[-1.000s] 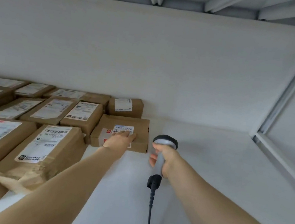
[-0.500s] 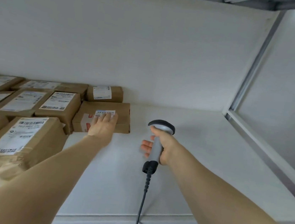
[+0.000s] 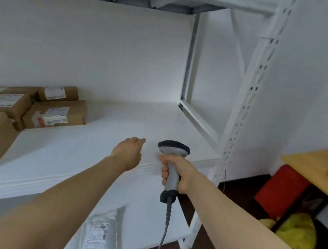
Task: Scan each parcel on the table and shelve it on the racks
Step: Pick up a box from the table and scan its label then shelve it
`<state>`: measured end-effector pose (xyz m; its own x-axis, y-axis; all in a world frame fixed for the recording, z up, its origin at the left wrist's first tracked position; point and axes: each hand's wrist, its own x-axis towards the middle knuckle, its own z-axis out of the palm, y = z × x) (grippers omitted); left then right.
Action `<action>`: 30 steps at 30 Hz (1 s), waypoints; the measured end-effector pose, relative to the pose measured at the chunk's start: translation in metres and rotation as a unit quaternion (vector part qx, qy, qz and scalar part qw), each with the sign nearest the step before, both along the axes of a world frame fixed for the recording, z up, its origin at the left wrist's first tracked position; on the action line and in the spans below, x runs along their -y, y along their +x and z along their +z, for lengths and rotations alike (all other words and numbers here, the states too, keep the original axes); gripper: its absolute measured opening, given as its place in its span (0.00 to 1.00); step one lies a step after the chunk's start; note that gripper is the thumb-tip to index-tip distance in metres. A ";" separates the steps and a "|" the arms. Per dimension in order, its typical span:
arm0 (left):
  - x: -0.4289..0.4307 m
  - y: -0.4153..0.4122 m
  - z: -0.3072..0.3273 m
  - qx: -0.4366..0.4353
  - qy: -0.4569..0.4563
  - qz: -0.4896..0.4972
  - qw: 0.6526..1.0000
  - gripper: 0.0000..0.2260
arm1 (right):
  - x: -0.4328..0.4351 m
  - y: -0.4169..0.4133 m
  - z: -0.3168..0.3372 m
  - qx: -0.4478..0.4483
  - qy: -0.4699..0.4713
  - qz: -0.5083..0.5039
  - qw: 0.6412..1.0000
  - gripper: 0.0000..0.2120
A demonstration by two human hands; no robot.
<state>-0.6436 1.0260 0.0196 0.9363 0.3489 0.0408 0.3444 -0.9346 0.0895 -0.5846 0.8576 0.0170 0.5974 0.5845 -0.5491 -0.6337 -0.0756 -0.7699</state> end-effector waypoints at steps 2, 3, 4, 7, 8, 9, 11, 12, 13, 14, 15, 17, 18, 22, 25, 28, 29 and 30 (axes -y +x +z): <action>0.054 0.006 -0.004 -0.008 0.000 -0.044 0.999 0.25 | 0.056 -0.003 -0.007 0.007 -0.001 -0.036 0.999 0.07; 0.080 0.010 -0.007 -0.009 -0.001 -0.066 0.998 0.24 | 0.083 -0.005 -0.011 0.011 -0.001 -0.059 0.998 0.06; 0.106 0.014 -0.009 -0.008 -0.002 -0.090 0.996 0.24 | 0.109 -0.006 -0.014 0.016 -0.001 -0.080 0.997 0.06; 0.182 0.028 -0.015 -0.013 0.003 -0.162 0.987 0.24 | 0.188 -0.010 -0.022 0.016 0.000 -0.154 0.988 0.07; 0.207 0.033 -0.017 -0.018 0.003 -0.183 0.983 0.24 | 0.213 -0.010 -0.025 0.009 0.003 -0.181 0.984 0.08; 0.232 0.039 -0.019 -0.023 0.004 -0.206 0.978 0.24 | 0.239 -0.010 -0.027 0.005 0.006 -0.205 0.979 0.08; 0.280 0.055 -0.022 -0.035 0.008 -0.255 0.966 0.24 | 0.289 -0.009 -0.033 0.009 0.002 -0.251 0.968 0.08; 0.305 0.064 -0.024 -0.039 0.009 -0.278 0.960 0.23 | 0.314 -0.008 -0.036 0.012 -0.003 -0.275 0.961 0.07; 0.329 0.073 -0.027 -0.042 0.008 -0.301 0.953 0.23 | 0.338 -0.008 -0.039 0.014 -0.008 -0.297 0.955 0.06; 0.353 0.082 -0.029 -0.044 0.006 -0.323 0.945 0.23 | 0.361 -0.008 -0.042 0.012 -0.011 -0.319 0.948 0.06; 0.378 0.092 -0.033 -0.046 0.005 -0.345 0.937 0.24 | 0.385 -0.008 -0.045 0.012 -0.013 -0.344 0.939 0.07; 0.426 0.111 -0.040 -0.054 0.000 -0.387 0.921 0.25 | 0.430 -0.006 -0.052 0.012 -0.024 -0.395 0.918 0.09; 0.451 0.121 -0.044 -0.061 -0.002 -0.408 0.911 0.25 | 0.452 -0.006 -0.056 0.012 -0.034 -0.419 0.907 0.09; 0.546 0.165 -0.066 -0.076 -0.010 -0.480 0.874 0.25 | 0.539 0.005 -0.070 -0.008 -0.051 -0.505 0.862 0.08; 0.613 0.199 -0.079 -0.090 -0.022 -0.525 0.846 0.25 | 0.602 0.025 -0.078 -0.028 -0.072 -0.568 0.820 0.07; 0.670 0.239 -0.088 -0.109 -0.039 -0.554 0.824 0.25 | 0.658 0.059 -0.083 -0.052 -0.057 -0.612 0.787 0.11; 0.687 0.253 -0.090 -0.116 -0.050 -0.558 0.820 0.25 | 0.674 0.071 -0.085 -0.058 -0.058 -0.620 0.780 0.13; 0.703 0.268 -0.091 -0.125 -0.061 -0.558 0.818 0.25 | 0.689 0.083 -0.086 -0.062 -0.064 -0.624 0.776 0.12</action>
